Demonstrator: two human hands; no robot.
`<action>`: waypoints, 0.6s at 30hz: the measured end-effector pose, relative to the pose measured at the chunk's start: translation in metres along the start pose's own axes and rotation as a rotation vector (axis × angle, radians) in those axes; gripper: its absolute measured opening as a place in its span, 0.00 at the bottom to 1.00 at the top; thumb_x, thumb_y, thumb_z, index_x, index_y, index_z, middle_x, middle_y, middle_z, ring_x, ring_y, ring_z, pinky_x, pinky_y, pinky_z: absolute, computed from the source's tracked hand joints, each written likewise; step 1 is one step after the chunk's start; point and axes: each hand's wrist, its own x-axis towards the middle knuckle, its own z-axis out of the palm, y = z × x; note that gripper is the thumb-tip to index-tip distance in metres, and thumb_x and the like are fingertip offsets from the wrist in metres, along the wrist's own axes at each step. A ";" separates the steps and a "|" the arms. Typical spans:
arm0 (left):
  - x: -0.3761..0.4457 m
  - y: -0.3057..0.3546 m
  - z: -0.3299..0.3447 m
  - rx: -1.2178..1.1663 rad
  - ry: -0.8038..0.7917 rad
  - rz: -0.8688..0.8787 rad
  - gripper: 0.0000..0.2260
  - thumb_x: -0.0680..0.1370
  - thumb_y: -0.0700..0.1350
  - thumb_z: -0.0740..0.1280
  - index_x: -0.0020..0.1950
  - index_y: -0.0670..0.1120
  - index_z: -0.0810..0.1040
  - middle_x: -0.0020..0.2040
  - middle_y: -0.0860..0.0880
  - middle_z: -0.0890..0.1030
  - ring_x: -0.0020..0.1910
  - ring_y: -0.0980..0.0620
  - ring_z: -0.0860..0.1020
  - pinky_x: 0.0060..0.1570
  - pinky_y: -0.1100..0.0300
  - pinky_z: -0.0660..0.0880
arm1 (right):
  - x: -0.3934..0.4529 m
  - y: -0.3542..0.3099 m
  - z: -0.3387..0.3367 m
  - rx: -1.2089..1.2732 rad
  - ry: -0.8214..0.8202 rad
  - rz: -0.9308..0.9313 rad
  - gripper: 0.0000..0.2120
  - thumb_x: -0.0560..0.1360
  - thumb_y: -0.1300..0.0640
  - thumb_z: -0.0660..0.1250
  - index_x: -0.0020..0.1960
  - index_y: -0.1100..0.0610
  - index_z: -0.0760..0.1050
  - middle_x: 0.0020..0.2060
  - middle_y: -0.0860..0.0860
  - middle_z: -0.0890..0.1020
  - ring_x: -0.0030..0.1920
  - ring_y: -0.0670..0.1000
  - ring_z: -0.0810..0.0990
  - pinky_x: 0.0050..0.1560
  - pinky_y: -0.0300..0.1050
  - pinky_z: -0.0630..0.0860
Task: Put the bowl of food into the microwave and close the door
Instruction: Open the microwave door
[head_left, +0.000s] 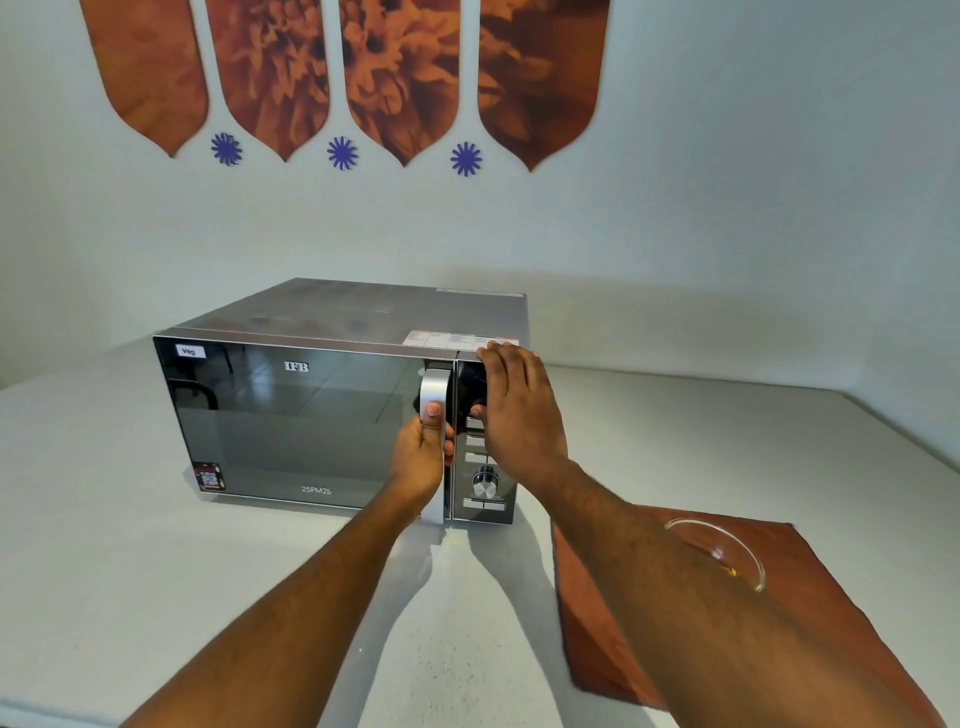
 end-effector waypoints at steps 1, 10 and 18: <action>0.000 0.000 0.000 0.005 0.003 0.000 0.23 0.80 0.61 0.51 0.44 0.45 0.74 0.35 0.48 0.77 0.34 0.53 0.76 0.33 0.68 0.75 | 0.000 0.002 0.001 -0.002 0.011 -0.008 0.41 0.73 0.53 0.76 0.79 0.58 0.60 0.77 0.57 0.69 0.78 0.61 0.65 0.79 0.56 0.61; -0.039 -0.002 -0.016 -0.051 0.077 0.077 0.25 0.76 0.64 0.52 0.42 0.43 0.74 0.31 0.48 0.75 0.30 0.55 0.75 0.34 0.65 0.77 | 0.003 0.008 0.005 -0.045 0.008 -0.082 0.44 0.72 0.52 0.77 0.80 0.61 0.58 0.77 0.59 0.67 0.77 0.61 0.64 0.80 0.58 0.60; -0.083 0.004 -0.042 -0.088 0.107 0.056 0.26 0.76 0.63 0.53 0.46 0.40 0.74 0.35 0.44 0.75 0.34 0.50 0.75 0.38 0.61 0.77 | -0.004 -0.001 -0.005 -0.056 -0.053 -0.044 0.42 0.76 0.54 0.71 0.81 0.62 0.52 0.80 0.60 0.62 0.80 0.62 0.58 0.81 0.59 0.54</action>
